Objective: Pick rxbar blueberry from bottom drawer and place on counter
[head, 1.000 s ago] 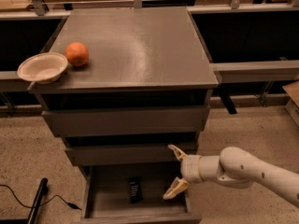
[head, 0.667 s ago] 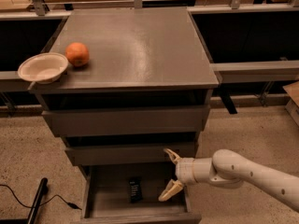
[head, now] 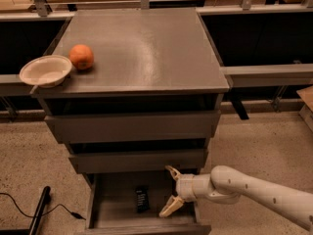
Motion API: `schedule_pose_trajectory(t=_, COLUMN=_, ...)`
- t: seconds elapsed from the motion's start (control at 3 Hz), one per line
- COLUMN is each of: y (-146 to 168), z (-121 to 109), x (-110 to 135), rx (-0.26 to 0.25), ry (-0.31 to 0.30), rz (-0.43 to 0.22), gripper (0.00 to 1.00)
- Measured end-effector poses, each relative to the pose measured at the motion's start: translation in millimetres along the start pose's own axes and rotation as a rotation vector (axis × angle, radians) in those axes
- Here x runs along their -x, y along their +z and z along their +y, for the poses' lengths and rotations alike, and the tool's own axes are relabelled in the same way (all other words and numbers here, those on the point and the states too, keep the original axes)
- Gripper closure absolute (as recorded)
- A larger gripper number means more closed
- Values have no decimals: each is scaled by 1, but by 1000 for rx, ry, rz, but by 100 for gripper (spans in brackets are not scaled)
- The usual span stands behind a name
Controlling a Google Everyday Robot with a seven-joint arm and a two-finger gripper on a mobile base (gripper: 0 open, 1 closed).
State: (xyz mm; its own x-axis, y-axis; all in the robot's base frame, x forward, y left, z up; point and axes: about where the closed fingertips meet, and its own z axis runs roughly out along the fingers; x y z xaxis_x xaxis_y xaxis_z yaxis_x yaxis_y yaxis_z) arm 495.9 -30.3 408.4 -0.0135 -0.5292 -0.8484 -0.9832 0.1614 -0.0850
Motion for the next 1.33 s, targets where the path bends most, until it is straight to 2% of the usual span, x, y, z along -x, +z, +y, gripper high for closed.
schedule_pose_trajectory(t=0.33, y=27, z=-2, x=-25, rx=-20, ry=45, rz=-39, gripper=0)
schedule_pose_trajectory(t=0.67, y=78, z=3, x=-70, rx=-12, ry=93, rz=-107, gripper=0)
schedule_pose_trajectory(t=1.0, y=78, z=3, x=-70, rx=-12, ry=93, rz=-107, gripper=0)
schedule_pose_trajectory(t=1.33, y=83, z=2, x=-74, rx=13, ry=117, rz=-92, gripper=0)
